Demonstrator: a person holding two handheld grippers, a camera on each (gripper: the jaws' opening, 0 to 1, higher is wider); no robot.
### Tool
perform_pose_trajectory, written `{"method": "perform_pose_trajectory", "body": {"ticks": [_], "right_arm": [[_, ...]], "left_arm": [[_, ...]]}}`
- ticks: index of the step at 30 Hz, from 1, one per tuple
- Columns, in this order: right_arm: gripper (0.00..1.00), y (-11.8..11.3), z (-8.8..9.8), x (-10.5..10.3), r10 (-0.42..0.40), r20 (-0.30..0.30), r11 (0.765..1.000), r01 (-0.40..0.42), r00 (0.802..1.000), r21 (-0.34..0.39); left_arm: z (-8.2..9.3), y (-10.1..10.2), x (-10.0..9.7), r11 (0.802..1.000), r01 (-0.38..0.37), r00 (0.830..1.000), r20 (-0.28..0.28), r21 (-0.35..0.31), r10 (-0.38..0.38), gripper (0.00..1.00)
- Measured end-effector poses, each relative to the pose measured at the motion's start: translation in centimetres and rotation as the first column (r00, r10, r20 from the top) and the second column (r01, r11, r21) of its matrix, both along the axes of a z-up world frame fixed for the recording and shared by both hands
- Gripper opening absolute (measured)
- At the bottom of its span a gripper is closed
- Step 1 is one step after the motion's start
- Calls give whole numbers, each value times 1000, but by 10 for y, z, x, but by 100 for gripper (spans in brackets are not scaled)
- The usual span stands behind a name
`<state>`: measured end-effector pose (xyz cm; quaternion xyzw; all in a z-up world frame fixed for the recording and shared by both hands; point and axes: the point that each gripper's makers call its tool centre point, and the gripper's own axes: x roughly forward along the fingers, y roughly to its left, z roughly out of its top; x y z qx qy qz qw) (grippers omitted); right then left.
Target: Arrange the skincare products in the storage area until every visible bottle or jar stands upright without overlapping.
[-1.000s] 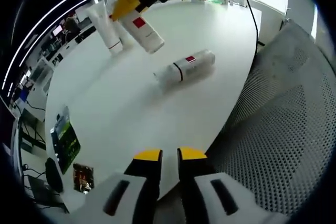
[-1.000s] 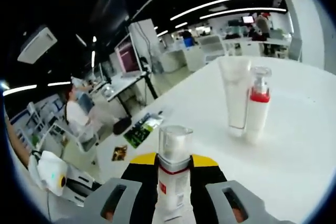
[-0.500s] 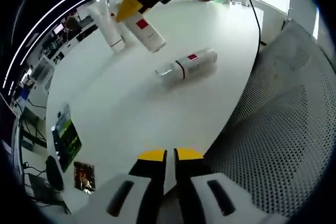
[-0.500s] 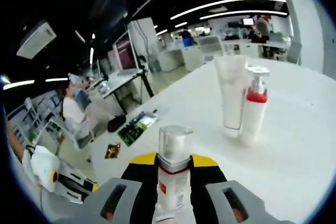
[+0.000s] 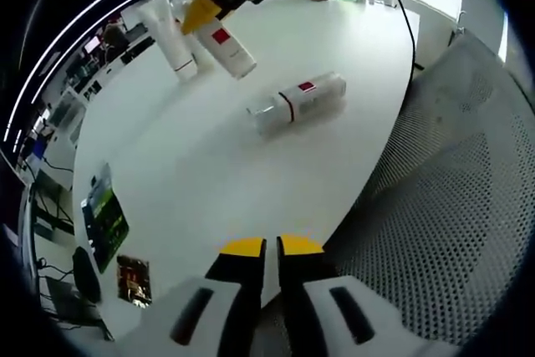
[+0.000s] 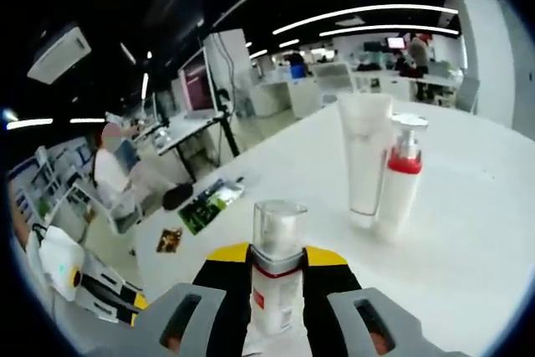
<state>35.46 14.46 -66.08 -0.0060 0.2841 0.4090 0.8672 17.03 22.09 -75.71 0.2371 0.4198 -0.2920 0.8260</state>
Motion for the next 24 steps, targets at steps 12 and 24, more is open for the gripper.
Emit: {"method": "perform_pose_trajectory", "body": {"ticks": [12,24], "right_arm": [[17,7,-4,9,26,54,1000,-26,998,-9],[17,12,-9,26,45,105,999,-42,993,-35]], "left_arm": [[-1,1,0,1000,-6,1000,-7,5,6,2],[-1,2,0,1000,-15,1000,-9,3,15,2]]}}
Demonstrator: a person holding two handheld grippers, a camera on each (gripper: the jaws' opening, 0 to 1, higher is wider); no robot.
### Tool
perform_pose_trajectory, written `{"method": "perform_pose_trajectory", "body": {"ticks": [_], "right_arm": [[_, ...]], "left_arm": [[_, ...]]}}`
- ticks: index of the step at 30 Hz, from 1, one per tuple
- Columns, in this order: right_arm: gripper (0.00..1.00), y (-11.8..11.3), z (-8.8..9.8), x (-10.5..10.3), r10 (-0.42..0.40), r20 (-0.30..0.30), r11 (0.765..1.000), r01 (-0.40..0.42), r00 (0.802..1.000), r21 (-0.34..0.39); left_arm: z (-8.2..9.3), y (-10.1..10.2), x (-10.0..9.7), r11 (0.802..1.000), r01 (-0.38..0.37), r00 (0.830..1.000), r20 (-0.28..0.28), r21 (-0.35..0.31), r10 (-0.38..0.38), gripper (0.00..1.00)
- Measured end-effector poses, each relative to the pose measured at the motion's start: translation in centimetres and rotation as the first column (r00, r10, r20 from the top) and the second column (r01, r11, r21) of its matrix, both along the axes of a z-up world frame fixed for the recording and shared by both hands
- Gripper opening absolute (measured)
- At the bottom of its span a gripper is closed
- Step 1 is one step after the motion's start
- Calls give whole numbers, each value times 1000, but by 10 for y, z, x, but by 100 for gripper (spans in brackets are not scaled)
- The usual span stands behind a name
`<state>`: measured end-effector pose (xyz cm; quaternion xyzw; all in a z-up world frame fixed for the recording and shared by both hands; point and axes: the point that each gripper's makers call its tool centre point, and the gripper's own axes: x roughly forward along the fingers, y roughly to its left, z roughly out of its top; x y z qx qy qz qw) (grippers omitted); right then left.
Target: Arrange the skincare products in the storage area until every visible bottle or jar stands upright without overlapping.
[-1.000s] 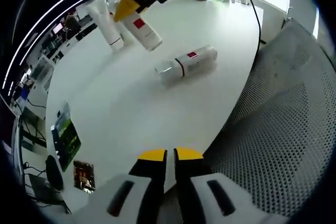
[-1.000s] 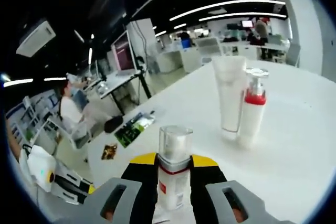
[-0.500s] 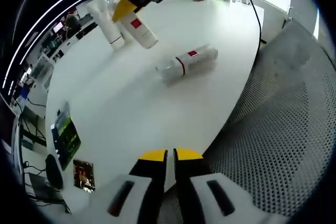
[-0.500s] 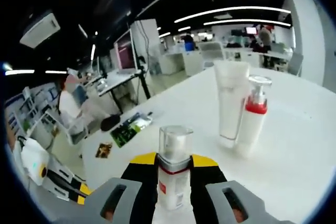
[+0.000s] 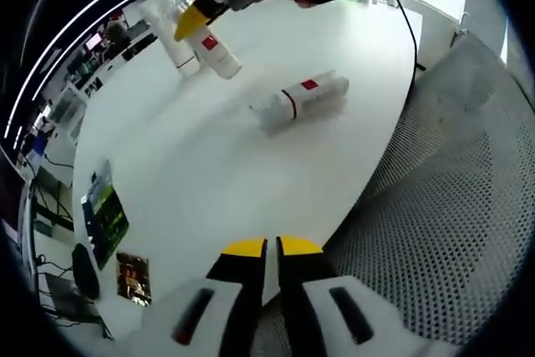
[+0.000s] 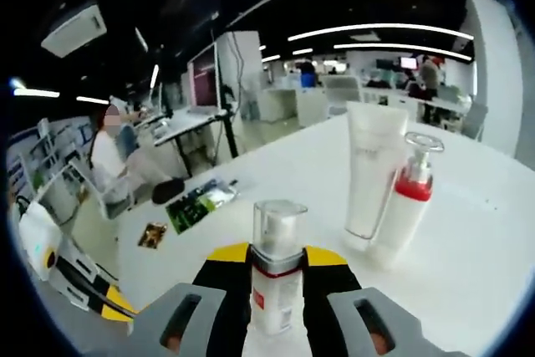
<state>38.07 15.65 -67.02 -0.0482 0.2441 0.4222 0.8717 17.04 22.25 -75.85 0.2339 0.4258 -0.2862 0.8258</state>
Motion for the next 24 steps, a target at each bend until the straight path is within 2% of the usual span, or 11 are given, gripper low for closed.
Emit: {"method": "perform_pose_trajectory", "body": {"ticks": [16,24], "right_arm": [[17,4,-6,19,1,57,999,1,998,-43],[17,4,-11,34,-16,65,1000,17,998,-25]], "left_arm": [[0,2,1,1000,-7,1000,2,6,7,0],[0,2,-1,1000,-5,1000,-5,10,5,0]]}}
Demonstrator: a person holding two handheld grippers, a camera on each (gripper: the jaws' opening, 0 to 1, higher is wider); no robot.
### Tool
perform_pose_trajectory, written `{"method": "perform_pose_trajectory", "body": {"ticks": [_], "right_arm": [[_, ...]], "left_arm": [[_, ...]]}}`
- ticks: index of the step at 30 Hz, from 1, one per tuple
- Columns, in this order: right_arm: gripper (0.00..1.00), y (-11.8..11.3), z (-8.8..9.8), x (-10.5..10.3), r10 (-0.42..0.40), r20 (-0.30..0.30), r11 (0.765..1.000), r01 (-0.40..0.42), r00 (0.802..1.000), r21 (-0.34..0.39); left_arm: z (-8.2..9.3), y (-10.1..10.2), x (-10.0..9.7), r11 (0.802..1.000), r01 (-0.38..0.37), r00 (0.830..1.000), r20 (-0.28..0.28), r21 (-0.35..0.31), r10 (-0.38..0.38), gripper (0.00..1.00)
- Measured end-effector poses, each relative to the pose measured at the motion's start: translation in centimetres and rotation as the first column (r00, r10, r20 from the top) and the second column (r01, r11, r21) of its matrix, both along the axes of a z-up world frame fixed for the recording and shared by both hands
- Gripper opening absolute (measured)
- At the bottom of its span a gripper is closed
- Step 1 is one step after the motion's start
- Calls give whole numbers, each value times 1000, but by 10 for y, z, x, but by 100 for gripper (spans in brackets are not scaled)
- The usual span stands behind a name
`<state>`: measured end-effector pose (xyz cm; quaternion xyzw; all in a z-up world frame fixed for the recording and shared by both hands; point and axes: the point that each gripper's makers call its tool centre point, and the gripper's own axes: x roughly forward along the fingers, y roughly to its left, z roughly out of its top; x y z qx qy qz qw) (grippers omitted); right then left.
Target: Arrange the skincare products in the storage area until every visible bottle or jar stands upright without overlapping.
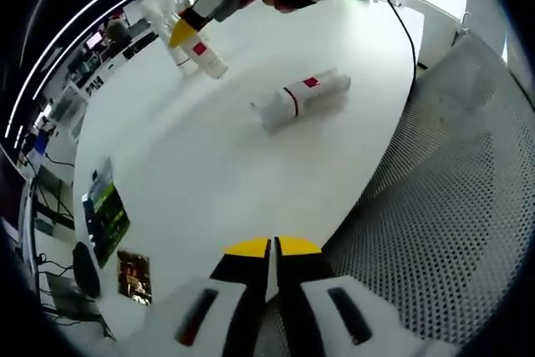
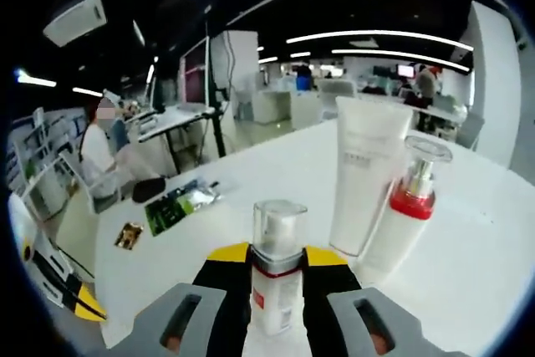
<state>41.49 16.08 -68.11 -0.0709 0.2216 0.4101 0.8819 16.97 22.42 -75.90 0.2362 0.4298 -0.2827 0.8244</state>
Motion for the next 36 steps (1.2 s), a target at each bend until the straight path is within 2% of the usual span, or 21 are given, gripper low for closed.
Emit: {"method": "perform_pose_trajectory", "body": {"ticks": [10,16,18,25,29,36], "right_arm": [[17,2,-6,13,-3,25,1000,3,1000,11],[17,7,-4,24,-1,61,1000,0,998,12],[17,9,-4,27,-5,63,999,3,998,36],[17,17,-6,25,5,79,999,-8,997,34],[17,23,-4,26,27,115,999,-30,993,19],[17,22,-4,23,35,144,999,-38,989,19]], "left_arm": [[-1,1,1,1000,-6,1000,3,2,6,0],[0,1,1,1000,-11,1000,5,0,11,0],[0,2,1,1000,-11,1000,4,0,11,0],[-1,3,1,1000,-19,1000,4,-1,19,0],[0,3,1,1000,-21,1000,6,-4,21,0],[0,2,2,1000,-24,1000,9,-8,24,0]]}}
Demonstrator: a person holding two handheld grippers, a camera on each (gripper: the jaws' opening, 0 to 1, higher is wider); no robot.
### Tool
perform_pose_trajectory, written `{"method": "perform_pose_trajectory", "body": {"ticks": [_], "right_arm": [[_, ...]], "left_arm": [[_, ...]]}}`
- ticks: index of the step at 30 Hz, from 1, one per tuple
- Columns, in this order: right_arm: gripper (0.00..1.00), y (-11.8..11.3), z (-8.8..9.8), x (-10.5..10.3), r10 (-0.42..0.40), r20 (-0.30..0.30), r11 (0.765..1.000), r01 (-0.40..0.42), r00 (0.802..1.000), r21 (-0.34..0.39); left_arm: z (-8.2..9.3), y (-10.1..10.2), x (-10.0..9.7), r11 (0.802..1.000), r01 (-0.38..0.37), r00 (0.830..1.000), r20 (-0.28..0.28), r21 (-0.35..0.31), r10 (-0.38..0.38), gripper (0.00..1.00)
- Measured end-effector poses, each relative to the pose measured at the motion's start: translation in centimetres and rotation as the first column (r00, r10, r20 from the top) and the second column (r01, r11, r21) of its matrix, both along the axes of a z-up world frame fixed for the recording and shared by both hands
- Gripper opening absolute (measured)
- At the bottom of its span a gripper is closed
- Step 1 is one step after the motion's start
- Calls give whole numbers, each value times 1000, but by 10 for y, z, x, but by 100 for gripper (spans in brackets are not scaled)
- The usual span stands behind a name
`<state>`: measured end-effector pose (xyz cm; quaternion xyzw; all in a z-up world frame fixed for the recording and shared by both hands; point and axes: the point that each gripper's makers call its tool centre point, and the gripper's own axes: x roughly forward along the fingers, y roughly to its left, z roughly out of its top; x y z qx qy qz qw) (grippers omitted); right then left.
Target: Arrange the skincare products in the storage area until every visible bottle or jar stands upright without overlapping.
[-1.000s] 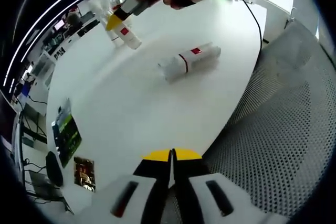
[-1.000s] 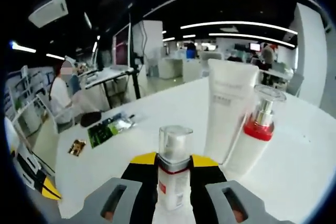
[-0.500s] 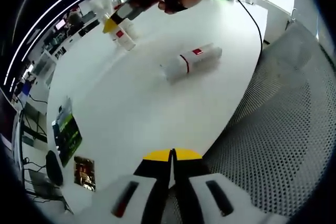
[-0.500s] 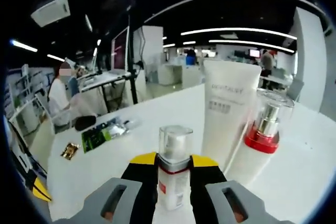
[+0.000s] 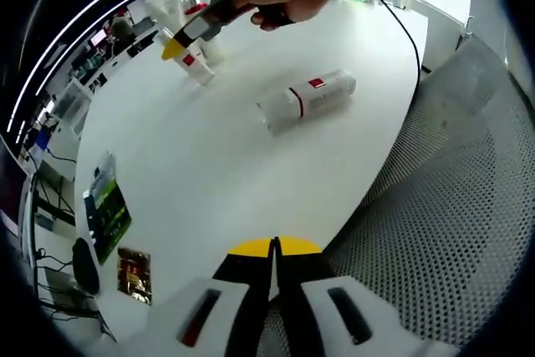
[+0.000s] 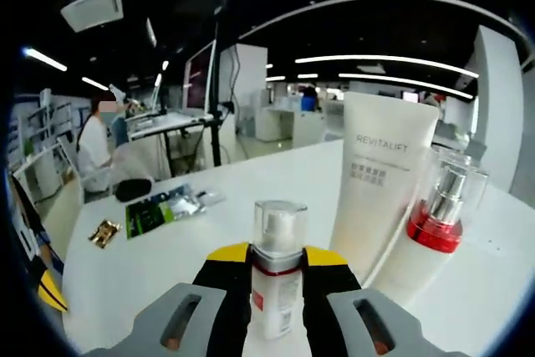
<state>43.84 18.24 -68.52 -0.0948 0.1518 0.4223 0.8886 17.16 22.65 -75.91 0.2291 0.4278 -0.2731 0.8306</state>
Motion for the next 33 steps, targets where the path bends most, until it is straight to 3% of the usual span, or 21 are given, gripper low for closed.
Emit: {"method": "perform_pose_trajectory", "body": {"ticks": [7,18,20,23,24,25,27,33], "right_arm": [[17,-11,-1,-7,1,21,1000,-1,1000,29],[17,-19,-3,-22,36,45,999,-36,998,0],[17,-22,-4,-22,18,46,1000,-18,999,-17],[17,-15,-4,-31,90,72,994,-85,993,-74],[17,-13,-2,-29,60,30,998,-59,998,-21],[17,-14,2,-25,48,54,999,-47,997,-7],[17,-17,3,-15,-7,38,1000,6,999,18],[17,-10,5,-3,-14,41,998,11,999,60]], "left_arm": [[0,0,0,1000,0,1000,0,1,0,0],[0,1,0,1000,-1,1000,1,4,1,0],[0,1,0,1000,-3,1000,2,4,3,0],[0,1,0,1000,-2,1000,0,6,2,0],[0,1,0,1000,0,1000,1,6,0,0],[0,1,0,1000,1,1000,2,6,-1,0],[0,1,0,1000,-3,1000,0,8,3,0],[-1,2,0,1000,-6,1000,-1,14,6,0]]}}
